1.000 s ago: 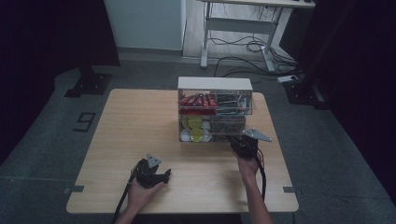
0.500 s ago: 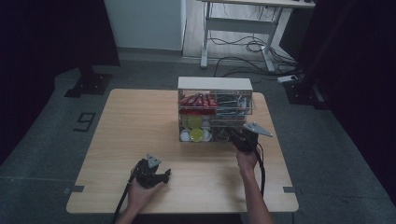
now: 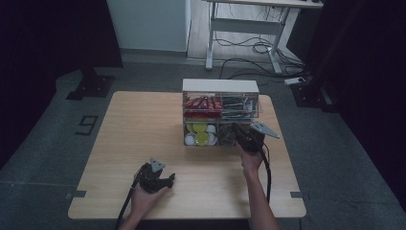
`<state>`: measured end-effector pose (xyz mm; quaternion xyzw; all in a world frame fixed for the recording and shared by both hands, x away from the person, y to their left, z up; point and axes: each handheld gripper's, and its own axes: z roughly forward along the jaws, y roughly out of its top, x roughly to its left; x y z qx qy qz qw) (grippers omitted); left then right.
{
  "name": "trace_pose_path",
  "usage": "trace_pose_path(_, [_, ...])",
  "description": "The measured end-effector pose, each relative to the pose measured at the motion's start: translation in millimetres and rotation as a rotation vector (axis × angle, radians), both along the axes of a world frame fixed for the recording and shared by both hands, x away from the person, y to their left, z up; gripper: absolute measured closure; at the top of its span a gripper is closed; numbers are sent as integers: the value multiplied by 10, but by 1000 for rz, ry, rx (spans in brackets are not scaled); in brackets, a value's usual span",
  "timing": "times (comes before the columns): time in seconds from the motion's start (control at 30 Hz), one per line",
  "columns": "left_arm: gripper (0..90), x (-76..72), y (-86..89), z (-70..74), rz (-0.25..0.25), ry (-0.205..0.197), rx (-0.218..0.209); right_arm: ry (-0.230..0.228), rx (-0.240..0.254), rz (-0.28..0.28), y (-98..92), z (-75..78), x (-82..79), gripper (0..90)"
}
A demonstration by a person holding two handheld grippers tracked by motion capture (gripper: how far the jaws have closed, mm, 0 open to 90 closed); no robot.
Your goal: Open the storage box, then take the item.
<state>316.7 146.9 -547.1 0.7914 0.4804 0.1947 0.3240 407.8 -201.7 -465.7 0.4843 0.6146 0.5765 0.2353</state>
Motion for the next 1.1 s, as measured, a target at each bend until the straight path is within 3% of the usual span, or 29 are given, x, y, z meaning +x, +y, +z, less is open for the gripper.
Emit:
trace_pose_path(0.4, [249,5,8,3,11,1,-3,-3,-6,12,0,15,-34,865])
trace_pose_path(0.63, [261,-7,-18,22,15,-39,-20,-5,-5,21,-20,20,-31,874])
trace_pose_path(0.9, [263,-36,-99,197,1,-73,-65,-9,-4,26,-67,42,-43,888])
trace_pose_path(1.1, [264,-1,-181,275,-6,-77,-82,-10,-1,31,-86,45,-41,889])
